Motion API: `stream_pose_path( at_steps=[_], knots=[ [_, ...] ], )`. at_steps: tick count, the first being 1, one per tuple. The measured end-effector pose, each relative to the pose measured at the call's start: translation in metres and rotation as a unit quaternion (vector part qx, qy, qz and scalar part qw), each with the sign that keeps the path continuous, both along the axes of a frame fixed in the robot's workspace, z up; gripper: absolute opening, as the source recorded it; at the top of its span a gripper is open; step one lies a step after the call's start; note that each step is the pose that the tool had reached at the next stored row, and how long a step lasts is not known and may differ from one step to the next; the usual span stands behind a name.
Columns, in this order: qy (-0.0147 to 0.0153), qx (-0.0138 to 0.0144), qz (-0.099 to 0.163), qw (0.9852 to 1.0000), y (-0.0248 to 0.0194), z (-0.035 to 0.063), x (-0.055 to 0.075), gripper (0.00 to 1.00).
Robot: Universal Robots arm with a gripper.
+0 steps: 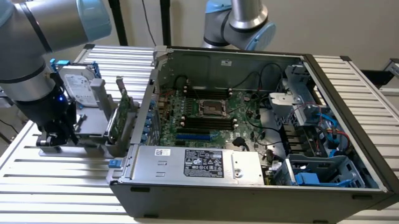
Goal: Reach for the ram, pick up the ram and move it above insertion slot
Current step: 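Pick up the ram and move it above insertion slot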
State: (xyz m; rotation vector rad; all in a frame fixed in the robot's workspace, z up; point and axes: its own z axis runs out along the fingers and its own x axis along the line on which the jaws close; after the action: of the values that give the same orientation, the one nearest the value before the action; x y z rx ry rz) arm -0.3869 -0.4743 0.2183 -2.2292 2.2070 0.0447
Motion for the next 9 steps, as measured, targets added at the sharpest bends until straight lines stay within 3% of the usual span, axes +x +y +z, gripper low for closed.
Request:
stream_pose_path(
  at_steps=[9],
  knots=[
    [0.0003,0.0000,0.000,1.0000,0.0000,0.0408,0.002,0.13]
  ],
)
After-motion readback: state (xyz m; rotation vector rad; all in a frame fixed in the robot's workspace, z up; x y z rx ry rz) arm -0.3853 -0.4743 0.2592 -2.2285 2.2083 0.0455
